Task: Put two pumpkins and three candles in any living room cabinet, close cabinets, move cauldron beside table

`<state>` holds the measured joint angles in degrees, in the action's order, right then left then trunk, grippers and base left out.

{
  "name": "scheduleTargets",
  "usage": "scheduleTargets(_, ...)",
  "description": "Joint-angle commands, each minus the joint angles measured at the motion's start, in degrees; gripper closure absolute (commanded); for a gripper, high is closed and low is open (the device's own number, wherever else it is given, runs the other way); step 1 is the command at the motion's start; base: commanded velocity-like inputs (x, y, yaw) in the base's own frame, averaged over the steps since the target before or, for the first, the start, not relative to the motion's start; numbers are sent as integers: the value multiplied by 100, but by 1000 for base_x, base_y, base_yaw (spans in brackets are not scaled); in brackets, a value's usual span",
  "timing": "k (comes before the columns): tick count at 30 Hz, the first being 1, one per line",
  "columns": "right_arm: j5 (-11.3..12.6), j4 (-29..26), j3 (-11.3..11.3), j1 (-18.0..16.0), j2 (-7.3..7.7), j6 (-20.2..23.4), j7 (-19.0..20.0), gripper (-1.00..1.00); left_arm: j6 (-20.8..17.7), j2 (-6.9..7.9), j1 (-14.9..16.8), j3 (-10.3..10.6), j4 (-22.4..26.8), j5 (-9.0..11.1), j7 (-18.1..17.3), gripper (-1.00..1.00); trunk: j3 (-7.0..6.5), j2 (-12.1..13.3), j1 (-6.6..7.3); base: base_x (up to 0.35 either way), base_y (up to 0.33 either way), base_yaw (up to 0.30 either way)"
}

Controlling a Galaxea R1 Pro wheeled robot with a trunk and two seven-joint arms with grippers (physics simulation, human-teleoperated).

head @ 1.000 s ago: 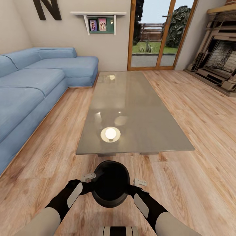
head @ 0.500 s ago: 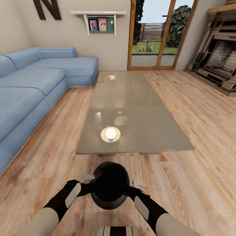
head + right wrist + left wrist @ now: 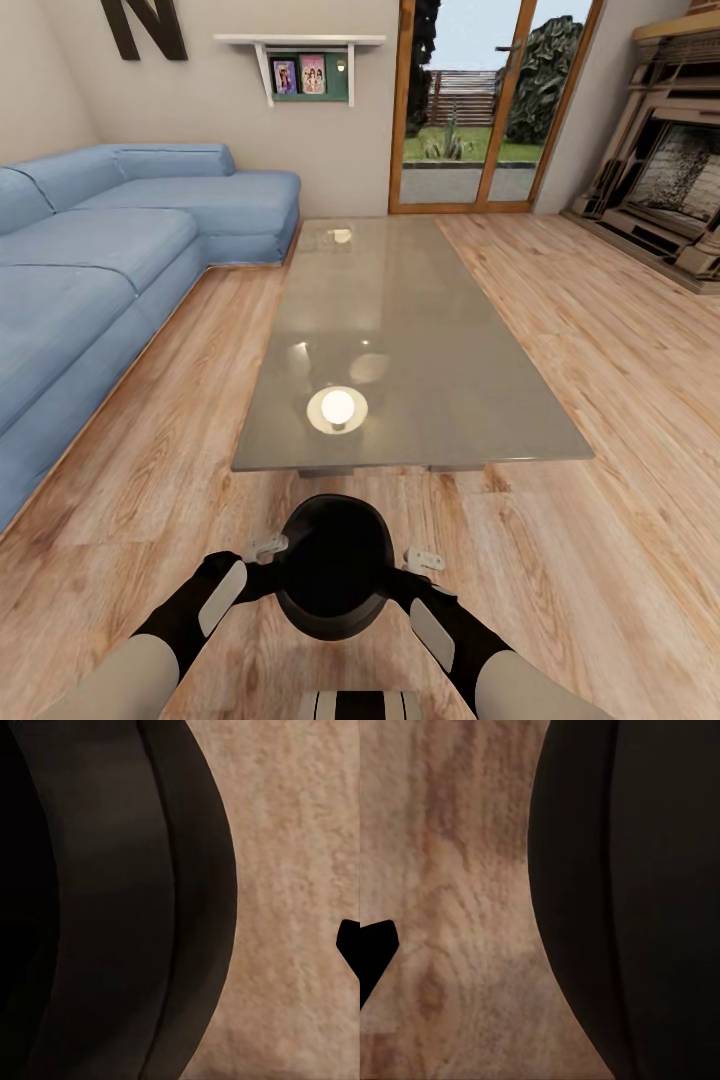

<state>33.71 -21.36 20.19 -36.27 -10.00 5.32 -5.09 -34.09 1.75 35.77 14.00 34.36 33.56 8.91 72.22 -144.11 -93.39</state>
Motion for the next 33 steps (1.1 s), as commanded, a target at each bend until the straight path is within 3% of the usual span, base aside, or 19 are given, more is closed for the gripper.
scheduleTargets(1, 20, -9, 27, -3, 0, 22, -45, -100, -16, 10, 0, 41, 10, 27, 57, -100, 5, -2, 1, 0, 0, 0)
scheduleTargets(25, 16, -9, 28, -3, 0, 21, -44, -100, -10, 27, 0, 26, 10, 90, 34, -100, 5, -2, 1, 0, 0, 0)
scheduleTargets(33, 15, -9, 29, -3, 0, 22, -45, -100, -10, 23, 0, 24, 10, 90, 32, -100, -173, 9, 22, 0, 0, 0)
